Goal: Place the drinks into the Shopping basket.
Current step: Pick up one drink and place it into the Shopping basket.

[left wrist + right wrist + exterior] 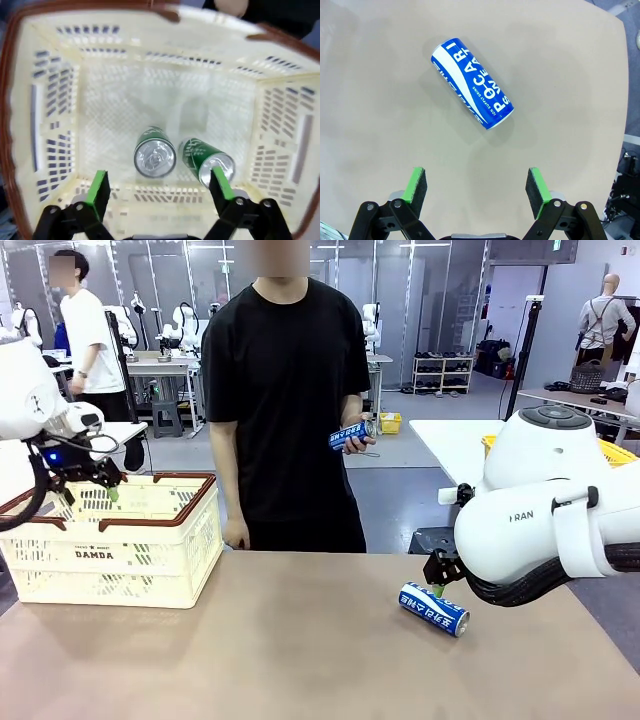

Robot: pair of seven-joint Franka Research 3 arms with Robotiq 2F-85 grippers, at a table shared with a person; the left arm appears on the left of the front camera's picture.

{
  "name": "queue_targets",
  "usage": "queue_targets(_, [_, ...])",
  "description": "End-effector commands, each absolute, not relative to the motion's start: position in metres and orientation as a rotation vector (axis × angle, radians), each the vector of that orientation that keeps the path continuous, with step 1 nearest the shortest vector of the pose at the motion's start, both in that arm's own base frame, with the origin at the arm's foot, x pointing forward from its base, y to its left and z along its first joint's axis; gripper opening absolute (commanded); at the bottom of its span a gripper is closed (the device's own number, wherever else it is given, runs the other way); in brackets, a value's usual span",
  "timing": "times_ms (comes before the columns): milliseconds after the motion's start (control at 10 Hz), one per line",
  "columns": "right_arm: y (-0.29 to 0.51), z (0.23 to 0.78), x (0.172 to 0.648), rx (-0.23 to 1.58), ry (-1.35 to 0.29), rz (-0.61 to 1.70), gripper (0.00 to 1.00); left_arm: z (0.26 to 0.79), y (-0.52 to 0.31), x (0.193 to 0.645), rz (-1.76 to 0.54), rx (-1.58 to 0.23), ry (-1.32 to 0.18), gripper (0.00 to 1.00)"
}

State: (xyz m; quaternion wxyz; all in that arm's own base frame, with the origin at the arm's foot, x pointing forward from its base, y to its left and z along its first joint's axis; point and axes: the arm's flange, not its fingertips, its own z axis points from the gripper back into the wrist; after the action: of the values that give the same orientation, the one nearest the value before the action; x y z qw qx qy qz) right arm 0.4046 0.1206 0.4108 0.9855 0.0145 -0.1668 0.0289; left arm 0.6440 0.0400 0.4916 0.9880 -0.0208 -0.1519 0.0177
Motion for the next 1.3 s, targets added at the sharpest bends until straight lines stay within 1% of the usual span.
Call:
queue_targets(0, [0.119,0.409,0.404,0.023,-0.342,0.065,1.0,0.521,0.026,0.61,-0.004,-0.001,-0.349,1.0])
queue_targets(100, [0.119,0.409,0.404,0.023,-0.342,0.065,1.0,0.534,0.019,0.59,-0.041,0.013,-0.353,1.0])
queue_targets(300, [0.119,0.409,0.404,0.023,-0.342,0.065,1.0,0.547,0.008,0.549,-0.213,0.041,-0.346,1.0])
queue_targets(500, [0.119,0.409,0.404,0.023,-0.342,0.065,1.0,0.543,0.0,0.503,-0.349,0.112,-0.32,1.0])
queue_targets(600, [0.119,0.409,0.404,0.023,-0.342,0.065,1.0,0.538,-0.002,0.486,-0.397,0.134,-0.312,1.0])
queue_targets(800, [0.119,0.409,0.404,0.023,-0.342,0.065,1.0,0.52,-0.007,0.454,-0.569,0.174,-0.251,1.0])
queue_targets(1100, [0.119,0.409,0.404,0.023,-0.342,0.065,1.0,0.504,-0.001,0.45,-0.683,0.115,-0.225,1.0])
queue_targets(1200, [0.119,0.409,0.404,0.023,-0.342,0.065,1.0,0.498,0.001,0.452,-0.718,0.15,-0.187,1.0])
